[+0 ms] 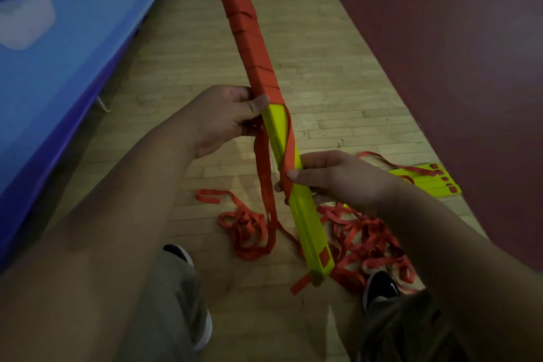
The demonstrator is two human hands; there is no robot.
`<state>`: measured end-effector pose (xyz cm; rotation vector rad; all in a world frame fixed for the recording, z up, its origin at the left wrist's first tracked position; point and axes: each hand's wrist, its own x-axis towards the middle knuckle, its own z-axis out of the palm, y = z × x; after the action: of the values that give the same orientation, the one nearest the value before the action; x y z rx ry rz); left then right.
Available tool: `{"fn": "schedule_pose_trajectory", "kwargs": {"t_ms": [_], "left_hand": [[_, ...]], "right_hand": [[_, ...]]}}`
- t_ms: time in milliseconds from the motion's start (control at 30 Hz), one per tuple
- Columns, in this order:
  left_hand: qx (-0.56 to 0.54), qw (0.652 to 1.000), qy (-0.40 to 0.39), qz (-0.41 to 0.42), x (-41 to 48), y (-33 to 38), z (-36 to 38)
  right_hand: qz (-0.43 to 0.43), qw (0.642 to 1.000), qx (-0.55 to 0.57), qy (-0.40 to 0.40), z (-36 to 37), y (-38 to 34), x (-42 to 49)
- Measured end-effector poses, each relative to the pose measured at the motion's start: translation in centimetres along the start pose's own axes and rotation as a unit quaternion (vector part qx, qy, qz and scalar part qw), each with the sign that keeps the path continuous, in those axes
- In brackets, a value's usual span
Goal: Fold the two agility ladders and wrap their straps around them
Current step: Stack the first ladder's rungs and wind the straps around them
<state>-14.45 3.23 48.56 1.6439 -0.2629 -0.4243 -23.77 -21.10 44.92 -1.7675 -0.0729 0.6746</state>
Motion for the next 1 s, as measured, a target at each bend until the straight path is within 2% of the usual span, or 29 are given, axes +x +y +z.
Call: {"fn": "schedule_pose_trajectory", "kwargs": {"t_ms": [167, 300, 500, 733, 1000], "left_hand": [[0.04, 0.999, -0.018, -0.005, -0.1, -0.1, -0.5], [0.057, 0.998, 0.011, -0.026, 0.1, 0.0, -0.7], [0.108, 0.991, 0.063, -0.037, 0.0, 0.2, -0.9], [0.244, 0.963, 0.106, -0.042, -0.1, 0.0, -0.5], [0.222, 0.963, 0.135, -0.067, 0.4, -1.0, -0.1]], "right_hand": [[-0.029, 0.999, 0.014, 0.003, 0.6, 0.2, -0.1], [-0.042, 0.996, 0.065, 0.035, 1.0, 0.2, 0.2], [-0.05, 0.993, 0.032, 0.1, 0.5, 0.7, 0.7], [-0.043, 0.987, 0.014, 0.153, 0.6, 0.9, 0.9], [-0.04, 0.973, -0.065, 0.217, 1.1, 1.5, 1.4]]}}
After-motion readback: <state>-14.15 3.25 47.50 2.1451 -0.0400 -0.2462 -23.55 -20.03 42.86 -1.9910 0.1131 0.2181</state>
